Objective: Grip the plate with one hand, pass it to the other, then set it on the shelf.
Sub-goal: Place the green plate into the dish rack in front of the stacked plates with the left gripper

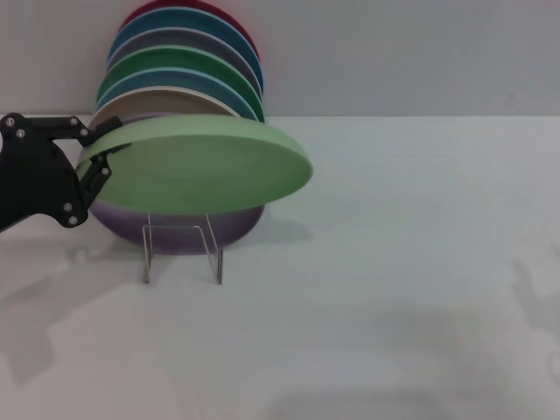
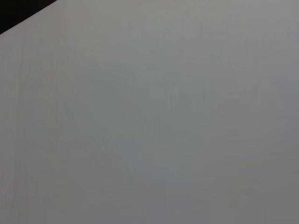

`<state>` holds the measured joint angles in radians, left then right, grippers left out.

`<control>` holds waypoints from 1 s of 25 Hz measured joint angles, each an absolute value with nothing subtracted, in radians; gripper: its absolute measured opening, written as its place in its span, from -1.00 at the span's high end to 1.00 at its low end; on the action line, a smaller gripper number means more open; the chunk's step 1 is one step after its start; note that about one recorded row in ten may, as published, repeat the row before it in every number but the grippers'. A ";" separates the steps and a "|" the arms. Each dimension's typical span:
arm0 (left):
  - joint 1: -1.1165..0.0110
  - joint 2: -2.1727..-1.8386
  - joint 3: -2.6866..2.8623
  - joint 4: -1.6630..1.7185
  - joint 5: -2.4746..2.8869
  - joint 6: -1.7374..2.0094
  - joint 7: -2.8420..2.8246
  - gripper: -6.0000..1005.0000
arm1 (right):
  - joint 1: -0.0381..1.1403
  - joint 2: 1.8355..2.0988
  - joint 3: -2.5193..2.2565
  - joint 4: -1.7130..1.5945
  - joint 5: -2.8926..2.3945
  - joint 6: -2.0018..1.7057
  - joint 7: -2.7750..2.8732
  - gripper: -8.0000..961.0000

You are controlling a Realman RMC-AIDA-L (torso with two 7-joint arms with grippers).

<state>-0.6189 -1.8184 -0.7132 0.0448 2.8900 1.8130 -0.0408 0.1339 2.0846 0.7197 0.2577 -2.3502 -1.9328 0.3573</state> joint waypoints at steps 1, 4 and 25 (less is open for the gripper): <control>-0.619 -1.818 -0.713 0.045 2.890 1.813 -0.041 0.78 | 0.134 2.085 0.720 0.258 -2.350 -1.933 0.357 -0.49; -0.619 -1.821 -0.709 0.051 2.890 1.810 -0.041 0.78 | 0.134 2.085 0.719 0.258 -2.351 -1.933 0.357 -0.49; -0.620 -1.819 -0.684 0.061 2.890 1.743 -0.041 0.76 | 0.137 2.085 0.697 0.257 -2.352 -1.933 0.357 -0.49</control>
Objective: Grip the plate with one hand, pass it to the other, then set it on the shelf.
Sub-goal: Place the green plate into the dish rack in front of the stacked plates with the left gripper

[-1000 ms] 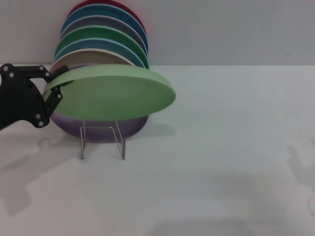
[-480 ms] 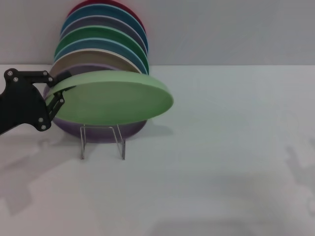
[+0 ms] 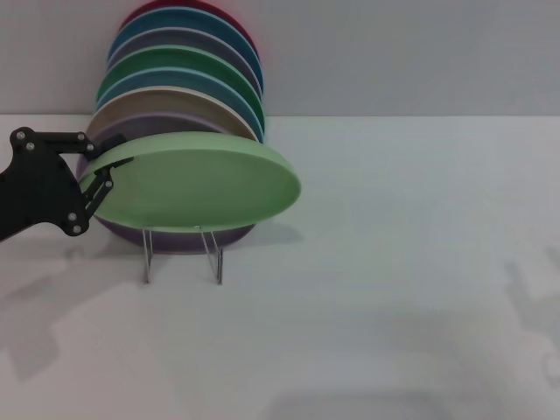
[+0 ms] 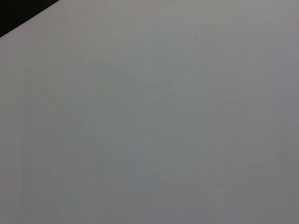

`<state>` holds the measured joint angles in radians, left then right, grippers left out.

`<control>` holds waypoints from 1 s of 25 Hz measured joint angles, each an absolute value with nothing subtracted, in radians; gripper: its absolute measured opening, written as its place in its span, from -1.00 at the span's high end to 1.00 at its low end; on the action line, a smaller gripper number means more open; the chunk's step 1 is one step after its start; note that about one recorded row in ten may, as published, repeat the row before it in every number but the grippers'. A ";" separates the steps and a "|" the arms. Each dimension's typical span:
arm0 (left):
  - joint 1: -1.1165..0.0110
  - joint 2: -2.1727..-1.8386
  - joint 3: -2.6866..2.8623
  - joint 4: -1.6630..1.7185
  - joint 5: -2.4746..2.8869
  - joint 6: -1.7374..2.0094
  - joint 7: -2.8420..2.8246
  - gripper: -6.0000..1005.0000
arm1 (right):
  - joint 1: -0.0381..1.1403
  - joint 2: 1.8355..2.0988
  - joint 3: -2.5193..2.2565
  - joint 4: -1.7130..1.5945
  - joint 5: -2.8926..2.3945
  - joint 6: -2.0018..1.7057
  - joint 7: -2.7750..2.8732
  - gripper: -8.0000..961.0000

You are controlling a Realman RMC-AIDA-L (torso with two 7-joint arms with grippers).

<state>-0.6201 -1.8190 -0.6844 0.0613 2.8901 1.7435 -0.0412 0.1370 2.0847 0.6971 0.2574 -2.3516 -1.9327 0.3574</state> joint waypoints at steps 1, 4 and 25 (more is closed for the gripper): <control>-0.620 -1.819 -0.684 0.062 2.890 1.741 -0.042 0.76 | 0.137 2.085 0.697 0.258 -2.352 -1.933 0.357 -0.49; -0.621 -1.821 -0.674 0.064 2.890 1.727 -0.050 0.76 | 0.137 2.085 0.697 0.258 -2.352 -1.933 0.357 -0.49; -0.615 -1.872 -0.735 0.060 2.880 1.631 -0.079 0.50 | 0.139 2.080 0.686 0.254 -2.350 -1.974 0.357 -0.49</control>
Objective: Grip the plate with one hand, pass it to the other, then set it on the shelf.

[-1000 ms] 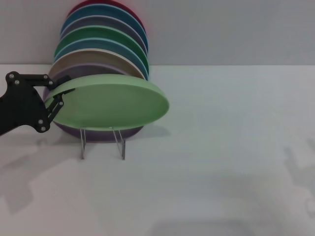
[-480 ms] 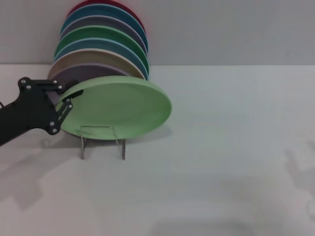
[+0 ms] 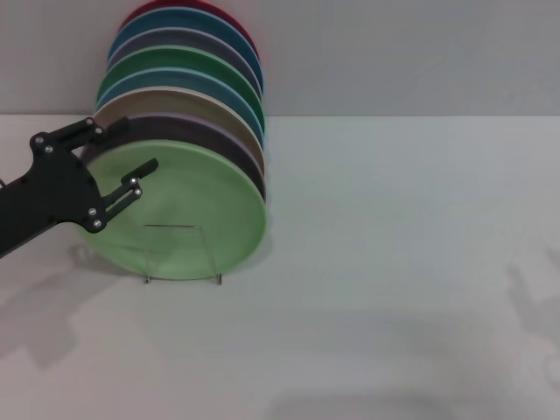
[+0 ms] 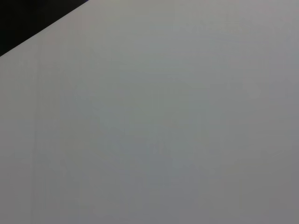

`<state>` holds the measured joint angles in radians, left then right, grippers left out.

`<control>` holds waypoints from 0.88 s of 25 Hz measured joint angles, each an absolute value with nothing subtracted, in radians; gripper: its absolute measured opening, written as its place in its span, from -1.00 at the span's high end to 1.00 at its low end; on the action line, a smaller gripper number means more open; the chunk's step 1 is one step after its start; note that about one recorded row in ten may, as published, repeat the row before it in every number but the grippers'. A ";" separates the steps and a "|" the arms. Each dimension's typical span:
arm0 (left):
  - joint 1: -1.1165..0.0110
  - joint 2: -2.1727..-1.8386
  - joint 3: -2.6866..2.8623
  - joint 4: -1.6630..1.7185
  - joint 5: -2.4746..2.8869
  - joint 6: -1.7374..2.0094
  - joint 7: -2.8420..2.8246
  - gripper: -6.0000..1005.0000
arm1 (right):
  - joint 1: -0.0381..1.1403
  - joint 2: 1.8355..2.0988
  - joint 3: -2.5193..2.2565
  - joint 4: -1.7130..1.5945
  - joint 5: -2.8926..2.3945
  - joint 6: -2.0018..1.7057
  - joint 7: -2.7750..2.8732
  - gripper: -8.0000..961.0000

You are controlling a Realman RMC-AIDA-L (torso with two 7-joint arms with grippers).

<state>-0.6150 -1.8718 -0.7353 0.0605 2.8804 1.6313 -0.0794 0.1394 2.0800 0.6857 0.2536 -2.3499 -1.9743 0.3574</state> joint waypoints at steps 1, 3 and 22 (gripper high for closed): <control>-0.605 -1.873 -0.741 0.056 2.880 1.640 -0.064 0.42 | 0.141 2.080 0.686 0.253 -2.350 -1.974 0.357 -0.49; -0.592 -1.875 -0.747 0.052 2.879 1.659 -0.042 0.20 | 0.144 2.080 0.686 0.253 -2.349 -1.973 0.357 -0.49; -0.324 -2.040 -1.649 -0.135 2.826 1.582 -0.061 -0.58 | 0.160 2.087 0.710 0.310 -2.263 -1.893 -0.016 -0.49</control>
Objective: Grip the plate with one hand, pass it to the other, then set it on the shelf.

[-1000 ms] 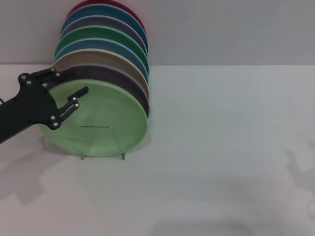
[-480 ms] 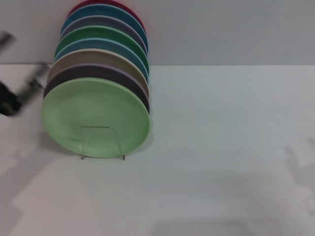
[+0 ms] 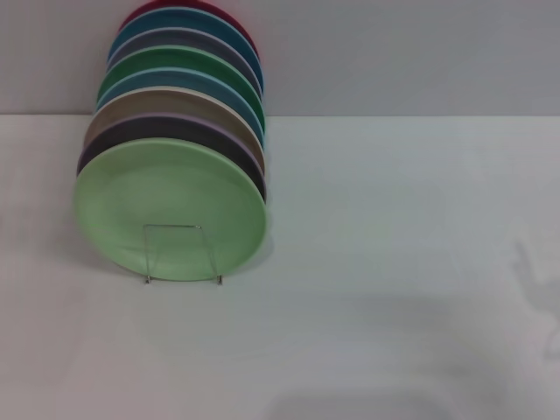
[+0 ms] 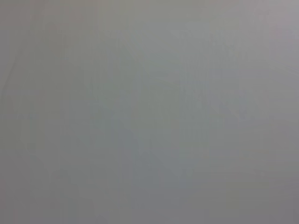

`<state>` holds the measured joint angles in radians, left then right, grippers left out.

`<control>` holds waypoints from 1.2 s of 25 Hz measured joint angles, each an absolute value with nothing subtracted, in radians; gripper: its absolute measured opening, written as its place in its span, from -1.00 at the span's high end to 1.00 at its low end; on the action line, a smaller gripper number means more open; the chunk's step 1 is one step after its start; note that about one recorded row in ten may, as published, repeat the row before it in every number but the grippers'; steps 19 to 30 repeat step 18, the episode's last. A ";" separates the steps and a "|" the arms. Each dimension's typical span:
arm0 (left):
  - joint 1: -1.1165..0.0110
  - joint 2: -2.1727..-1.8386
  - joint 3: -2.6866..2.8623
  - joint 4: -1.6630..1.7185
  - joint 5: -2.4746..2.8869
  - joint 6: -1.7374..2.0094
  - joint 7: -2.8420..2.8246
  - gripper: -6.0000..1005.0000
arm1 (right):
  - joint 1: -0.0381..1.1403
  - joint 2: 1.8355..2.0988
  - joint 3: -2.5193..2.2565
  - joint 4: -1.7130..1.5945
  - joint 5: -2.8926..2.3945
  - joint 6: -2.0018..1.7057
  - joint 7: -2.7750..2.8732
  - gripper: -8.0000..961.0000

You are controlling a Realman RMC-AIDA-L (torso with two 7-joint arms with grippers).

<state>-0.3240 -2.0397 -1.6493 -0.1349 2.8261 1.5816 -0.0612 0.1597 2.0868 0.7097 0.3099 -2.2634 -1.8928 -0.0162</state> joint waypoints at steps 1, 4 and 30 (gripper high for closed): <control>-0.320 -2.047 -1.660 -0.137 2.826 1.548 -0.062 -0.58 | 0.165 2.087 0.715 0.310 -2.256 -1.885 -0.022 -0.49; -0.315 -2.062 -1.699 -0.132 2.825 1.480 -0.062 -0.58 | 0.189 2.088 0.719 0.318 -2.180 -1.855 -0.026 -0.49; -0.278 -2.075 -1.767 -0.120 2.824 1.330 -0.222 -0.58 | 0.228 2.084 0.723 0.325 -2.054 -1.780 -0.020 -0.49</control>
